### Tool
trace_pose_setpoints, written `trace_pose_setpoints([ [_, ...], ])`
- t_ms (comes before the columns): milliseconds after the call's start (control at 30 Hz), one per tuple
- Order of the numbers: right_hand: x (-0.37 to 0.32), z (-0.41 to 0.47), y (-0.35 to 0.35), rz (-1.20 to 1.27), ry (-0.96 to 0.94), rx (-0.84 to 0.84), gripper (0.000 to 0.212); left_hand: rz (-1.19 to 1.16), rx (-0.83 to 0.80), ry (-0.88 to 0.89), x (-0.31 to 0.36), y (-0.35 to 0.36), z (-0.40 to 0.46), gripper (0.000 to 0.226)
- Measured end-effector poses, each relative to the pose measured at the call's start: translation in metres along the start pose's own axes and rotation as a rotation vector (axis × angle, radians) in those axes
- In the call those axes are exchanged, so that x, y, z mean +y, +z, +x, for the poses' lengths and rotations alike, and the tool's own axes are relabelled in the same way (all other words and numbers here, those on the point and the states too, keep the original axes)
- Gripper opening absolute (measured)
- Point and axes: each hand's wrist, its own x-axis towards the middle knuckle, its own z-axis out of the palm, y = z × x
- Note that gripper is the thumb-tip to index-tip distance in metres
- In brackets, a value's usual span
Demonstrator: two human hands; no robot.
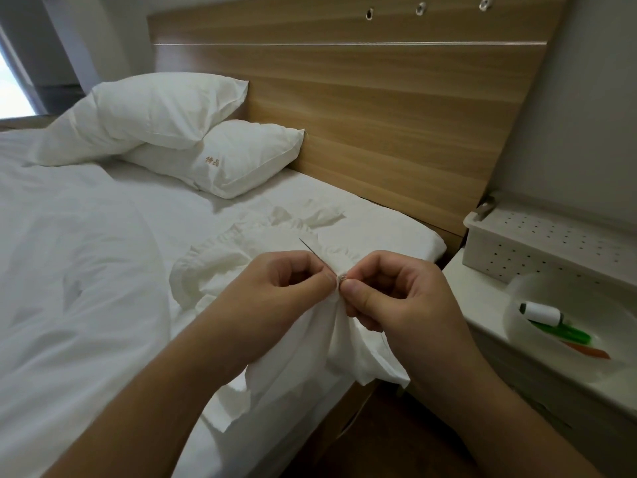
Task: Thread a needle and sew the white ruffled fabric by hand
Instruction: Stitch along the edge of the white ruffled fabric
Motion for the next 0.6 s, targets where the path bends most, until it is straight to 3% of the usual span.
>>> trace_pose_setpoints([
  [167,-0.004,0.006,-0.009,-0.106,-0.009,-0.02,0.011,-0.01,0.082,-0.007,0.003,-0.004,-0.001,0.023],
  [333,-0.001,0.007,-0.014,-0.271,-0.05,0.145,0.026,-0.003,0.085,-0.03,0.004,-0.003,-0.001,0.024],
  [467,-0.007,0.005,-0.006,-0.413,-0.302,0.052,0.022,0.011,0.021,-0.004,0.002,0.0,-0.001,0.02],
  [600,-0.005,0.004,-0.001,-0.416,-0.321,0.014,0.016,-0.004,0.001,-0.039,0.0,0.003,0.0,0.025],
])
